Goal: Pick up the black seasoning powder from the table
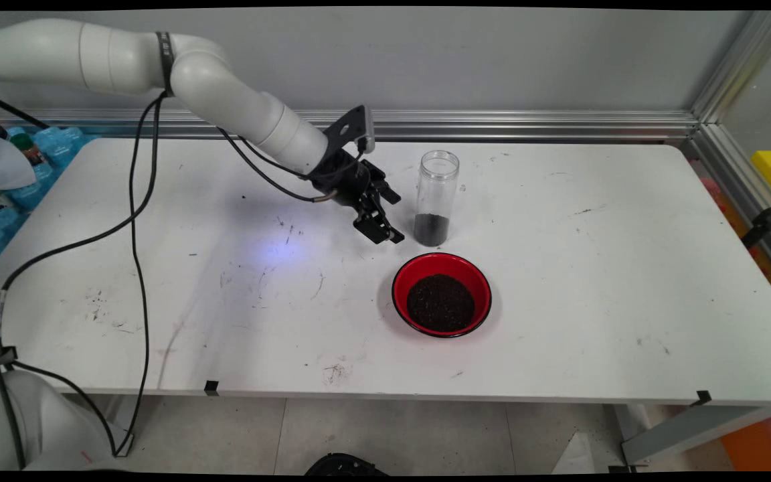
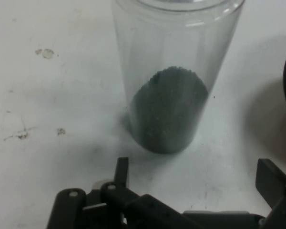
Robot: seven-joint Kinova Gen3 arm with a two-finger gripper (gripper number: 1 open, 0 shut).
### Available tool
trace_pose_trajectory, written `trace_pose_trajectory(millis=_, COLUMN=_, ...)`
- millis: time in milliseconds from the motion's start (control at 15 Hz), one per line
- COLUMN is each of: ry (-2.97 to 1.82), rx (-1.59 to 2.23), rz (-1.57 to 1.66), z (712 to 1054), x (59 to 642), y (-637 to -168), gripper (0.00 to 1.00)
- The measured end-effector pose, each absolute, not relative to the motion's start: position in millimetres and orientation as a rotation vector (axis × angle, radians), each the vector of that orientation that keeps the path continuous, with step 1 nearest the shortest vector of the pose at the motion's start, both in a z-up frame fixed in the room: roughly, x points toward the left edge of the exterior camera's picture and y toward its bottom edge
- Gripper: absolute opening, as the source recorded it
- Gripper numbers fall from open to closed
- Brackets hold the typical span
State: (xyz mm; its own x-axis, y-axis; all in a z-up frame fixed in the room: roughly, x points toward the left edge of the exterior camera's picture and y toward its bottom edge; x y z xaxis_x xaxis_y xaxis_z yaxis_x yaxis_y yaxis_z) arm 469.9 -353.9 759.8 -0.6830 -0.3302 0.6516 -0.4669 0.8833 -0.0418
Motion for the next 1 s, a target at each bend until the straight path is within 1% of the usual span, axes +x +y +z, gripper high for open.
trace_pose_trajectory(millis=1000, ry=-2.301, rx=0.594, rz=0.258, z=739, x=458, y=-368, gripper=1.0)
